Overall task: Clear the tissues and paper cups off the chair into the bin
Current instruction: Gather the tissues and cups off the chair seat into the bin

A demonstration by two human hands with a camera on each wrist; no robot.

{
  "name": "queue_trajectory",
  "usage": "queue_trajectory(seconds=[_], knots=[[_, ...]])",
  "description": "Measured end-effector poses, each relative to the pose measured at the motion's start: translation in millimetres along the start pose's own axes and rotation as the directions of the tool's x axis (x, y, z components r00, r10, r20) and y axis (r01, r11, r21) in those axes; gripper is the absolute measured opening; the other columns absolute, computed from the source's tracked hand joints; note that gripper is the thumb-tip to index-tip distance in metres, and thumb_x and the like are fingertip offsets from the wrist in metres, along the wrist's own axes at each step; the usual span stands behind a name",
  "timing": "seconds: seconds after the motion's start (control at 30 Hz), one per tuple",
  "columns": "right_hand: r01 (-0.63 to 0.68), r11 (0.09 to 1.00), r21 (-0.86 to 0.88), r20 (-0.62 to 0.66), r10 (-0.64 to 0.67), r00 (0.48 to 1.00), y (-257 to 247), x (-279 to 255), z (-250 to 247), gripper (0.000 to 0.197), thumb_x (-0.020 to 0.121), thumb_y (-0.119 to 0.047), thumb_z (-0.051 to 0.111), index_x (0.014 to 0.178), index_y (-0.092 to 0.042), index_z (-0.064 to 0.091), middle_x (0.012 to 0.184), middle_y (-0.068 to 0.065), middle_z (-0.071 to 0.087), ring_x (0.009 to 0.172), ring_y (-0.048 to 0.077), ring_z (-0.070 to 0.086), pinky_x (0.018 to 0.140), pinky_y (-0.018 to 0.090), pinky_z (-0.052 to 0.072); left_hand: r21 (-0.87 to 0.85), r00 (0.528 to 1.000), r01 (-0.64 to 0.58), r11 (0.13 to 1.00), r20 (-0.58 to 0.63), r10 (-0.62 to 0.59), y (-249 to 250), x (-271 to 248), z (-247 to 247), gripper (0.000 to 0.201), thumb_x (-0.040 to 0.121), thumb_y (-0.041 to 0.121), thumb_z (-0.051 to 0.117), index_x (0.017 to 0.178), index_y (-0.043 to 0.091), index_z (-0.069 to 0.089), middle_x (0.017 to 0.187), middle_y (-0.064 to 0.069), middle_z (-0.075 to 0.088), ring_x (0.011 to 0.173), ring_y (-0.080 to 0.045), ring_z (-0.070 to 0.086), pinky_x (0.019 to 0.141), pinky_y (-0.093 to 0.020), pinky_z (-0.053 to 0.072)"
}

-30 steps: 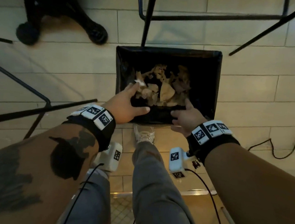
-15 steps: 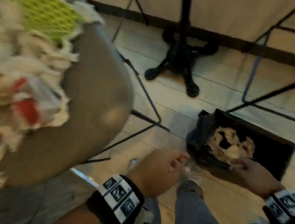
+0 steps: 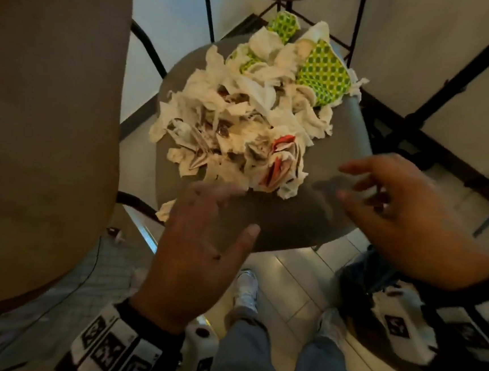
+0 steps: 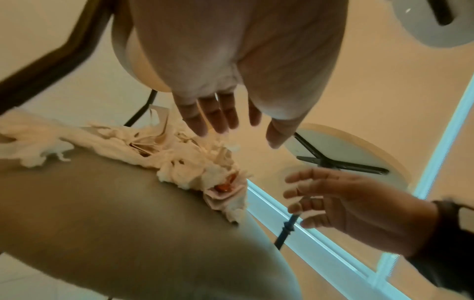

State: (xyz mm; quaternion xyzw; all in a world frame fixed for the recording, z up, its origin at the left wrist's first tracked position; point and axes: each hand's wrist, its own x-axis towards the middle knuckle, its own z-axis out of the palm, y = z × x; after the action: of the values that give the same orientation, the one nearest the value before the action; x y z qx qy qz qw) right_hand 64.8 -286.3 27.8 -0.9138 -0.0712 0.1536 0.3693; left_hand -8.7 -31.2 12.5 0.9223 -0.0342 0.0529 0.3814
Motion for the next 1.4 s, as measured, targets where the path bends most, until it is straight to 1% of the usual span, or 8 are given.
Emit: queue_trajectory(seconds=[0.17,0.4,0.5,0.67,0.8,1.0,1.13,1.4], knots=[[0.177,0.963,-0.205,0.104,-0.158,0.982,-24.0,44.7,43.0,0.084,0.081,-0.049,0.072,0.149,-0.052,0.023,0.162,0.002,0.015,0.142,0.026,0.037,0.106,0.044,0.047,0.009,0.994,0.109,0.994,-0.033,-0.108,-16.7,31.1,18.4,0.079,0.084,0.042,0.077,0.151,0.034,0.036,0.158,-0.008,0.022,0.148,-0.026,0.027,0.111,-0.042,0.045],[0.170,0.963,-0.209,0.059,-0.161,0.985,-6.5,70.2,64.8,0.075,0.080,-0.036,0.076,0.143,-0.045,0.036,0.156,0.004,0.024,0.137,0.029,0.043,0.098,0.039,0.053,0.130,0.975,0.202,0.971,0.065,-0.211,-30.6,57.6,48.1,0.069,0.086,0.042,0.072,0.145,0.046,0.035,0.162,-0.003,0.012,0.150,-0.033,0.024,0.107,-0.054,0.048],[0.177,0.978,-0.108,0.033,-0.174,0.984,-4.9,70.7,62.9,0.061,0.078,-0.034,0.079,0.132,-0.037,0.050,0.144,-0.002,0.034,0.119,0.012,0.046,0.082,0.014,0.046,0.145,0.975,0.216,0.966,0.027,-0.222,-34.3,60.0,52.4,0.058,0.087,0.036,0.072,0.137,0.041,0.043,0.159,-0.007,0.018,0.147,-0.031,0.027,0.110,-0.044,0.044],[0.134,0.990,0.035,-0.027,-0.134,0.991,-1.4,67.0,56.8,0.039,0.077,-0.031,0.081,0.108,-0.035,0.057,0.121,-0.012,0.040,0.100,-0.001,0.045,0.076,0.008,0.039,0.065,0.976,0.211,0.975,-0.063,-0.207,-36.3,56.4,49.7,0.035,0.091,0.028,0.071,0.124,0.029,0.059,0.148,-0.005,0.032,0.127,-0.006,0.033,0.098,-0.020,0.039],[0.099,0.991,0.090,-0.090,-0.091,0.992,5.8,60.2,48.7,0.028,0.080,-0.027,0.078,0.102,-0.029,0.061,0.117,-0.013,0.042,0.097,-0.009,0.045,0.070,0.004,0.040,0.024,0.978,0.170,0.985,-0.127,-0.166,-31.1,53.4,45.7,0.023,0.092,0.023,0.071,0.114,0.019,0.063,0.133,-0.006,0.044,0.115,-0.008,0.046,0.086,-0.008,0.045],[0.042,0.972,0.233,-0.129,-0.011,0.992,20.3,53.4,44.6,0.032,0.077,-0.029,0.081,0.088,-0.045,0.055,0.115,-0.008,0.052,0.099,0.005,0.053,0.077,0.021,0.046,-0.030,0.978,0.080,0.996,-0.191,-0.085,-16.7,52.4,39.1,0.017,0.086,0.005,0.073,0.094,0.016,0.064,0.111,-0.007,0.055,0.092,-0.009,0.056,0.076,-0.005,0.043],[0.003,0.904,0.428,-0.159,0.072,0.985,30.0,45.2,39.4,0.031,0.072,-0.037,0.082,0.096,-0.035,0.062,0.112,-0.003,0.066,0.097,0.019,0.069,0.081,0.044,0.061,-0.021,0.965,-0.026,0.999,-0.260,0.019,-5.7,52.3,33.4,0.013,0.086,0.000,0.073,0.089,0.007,0.064,0.098,-0.012,0.058,0.085,0.007,0.049,0.075,-0.002,0.038],[0.007,0.814,0.581,-0.233,0.159,0.959,48.0,22.1,28.2,0.030,0.078,-0.009,0.084,0.100,-0.014,0.063,0.091,-0.005,0.071,0.084,0.038,0.068,0.072,0.058,0.059,-0.044,0.967,-0.092,0.995,-0.242,0.079,4.1,44.2,27.9,0.024,0.088,0.002,0.076,0.092,0.018,0.058,0.097,-0.008,0.059,0.082,-0.013,0.054,0.074,-0.010,0.041]])
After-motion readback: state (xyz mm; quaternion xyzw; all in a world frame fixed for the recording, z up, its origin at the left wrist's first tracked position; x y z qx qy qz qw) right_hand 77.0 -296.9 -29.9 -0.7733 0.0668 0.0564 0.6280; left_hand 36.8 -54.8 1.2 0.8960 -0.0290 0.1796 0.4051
